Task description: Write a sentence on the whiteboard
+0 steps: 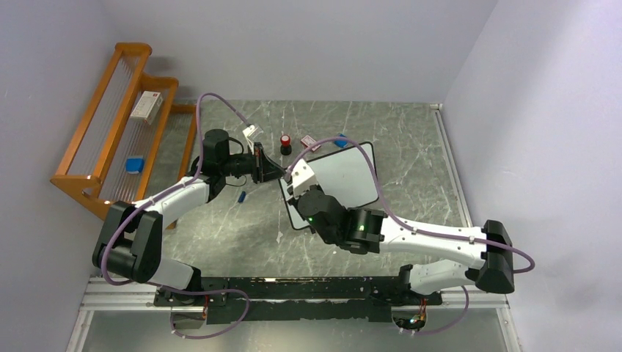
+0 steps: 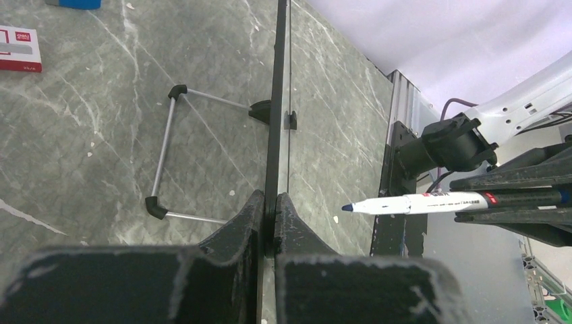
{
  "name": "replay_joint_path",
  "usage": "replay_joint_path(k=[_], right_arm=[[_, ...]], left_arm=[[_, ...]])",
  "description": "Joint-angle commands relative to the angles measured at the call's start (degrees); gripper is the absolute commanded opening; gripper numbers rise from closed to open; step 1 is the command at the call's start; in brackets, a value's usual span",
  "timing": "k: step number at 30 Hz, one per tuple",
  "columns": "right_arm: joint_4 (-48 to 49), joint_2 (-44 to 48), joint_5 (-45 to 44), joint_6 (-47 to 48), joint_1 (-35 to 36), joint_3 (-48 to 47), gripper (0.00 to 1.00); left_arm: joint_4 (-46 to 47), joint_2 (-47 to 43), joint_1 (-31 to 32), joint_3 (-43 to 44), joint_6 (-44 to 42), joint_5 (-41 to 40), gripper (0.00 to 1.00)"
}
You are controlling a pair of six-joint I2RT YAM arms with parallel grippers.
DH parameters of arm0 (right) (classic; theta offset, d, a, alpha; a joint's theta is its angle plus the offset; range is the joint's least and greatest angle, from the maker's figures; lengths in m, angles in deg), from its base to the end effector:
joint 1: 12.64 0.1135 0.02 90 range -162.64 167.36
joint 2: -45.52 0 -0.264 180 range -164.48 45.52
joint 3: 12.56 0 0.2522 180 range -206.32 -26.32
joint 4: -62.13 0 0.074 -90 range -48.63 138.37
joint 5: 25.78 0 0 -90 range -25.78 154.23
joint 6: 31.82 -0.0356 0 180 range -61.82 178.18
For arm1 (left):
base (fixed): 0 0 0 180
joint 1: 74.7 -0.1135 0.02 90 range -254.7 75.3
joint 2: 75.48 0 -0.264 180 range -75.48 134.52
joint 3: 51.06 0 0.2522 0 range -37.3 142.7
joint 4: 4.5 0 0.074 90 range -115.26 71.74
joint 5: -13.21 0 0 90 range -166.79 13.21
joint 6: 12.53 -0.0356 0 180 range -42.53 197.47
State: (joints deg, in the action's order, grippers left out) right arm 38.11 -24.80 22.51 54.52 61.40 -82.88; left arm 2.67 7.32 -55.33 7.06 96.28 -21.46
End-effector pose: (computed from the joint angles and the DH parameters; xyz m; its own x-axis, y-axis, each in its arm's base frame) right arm 0.0984 0.2580 0.3211 -0.1468 -0.3402 -0.9288 -0.5424 0.8130 -0.2120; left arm 0.2789 -0.1291 0.2418 -0.5681 0.0053 -0.8229 0.7875 0.2939 -0.5417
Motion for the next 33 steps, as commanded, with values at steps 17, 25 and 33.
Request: replay_joint_path(k=[17,25,33], right_arm=[[-11.9,-9.6,-3.4,-9.3,-0.7,-10.9,0.0],[-13.0,-10.4,-4.2,-11.0,-1.5,-11.7,0.0],[-12.1,-11.1,-3.1,-11.1,-1.9,-11.9,0.0]], left_arm=[[-2.3,-0.8,0.0,0.4,-0.6,-0.5,0.05],[-1.9,-0.8,0.0,0.4,-0.3,-0.4,0.05],[-1.8,-0.7,0.1,0.4,-0.2,-0.1,0.05]])
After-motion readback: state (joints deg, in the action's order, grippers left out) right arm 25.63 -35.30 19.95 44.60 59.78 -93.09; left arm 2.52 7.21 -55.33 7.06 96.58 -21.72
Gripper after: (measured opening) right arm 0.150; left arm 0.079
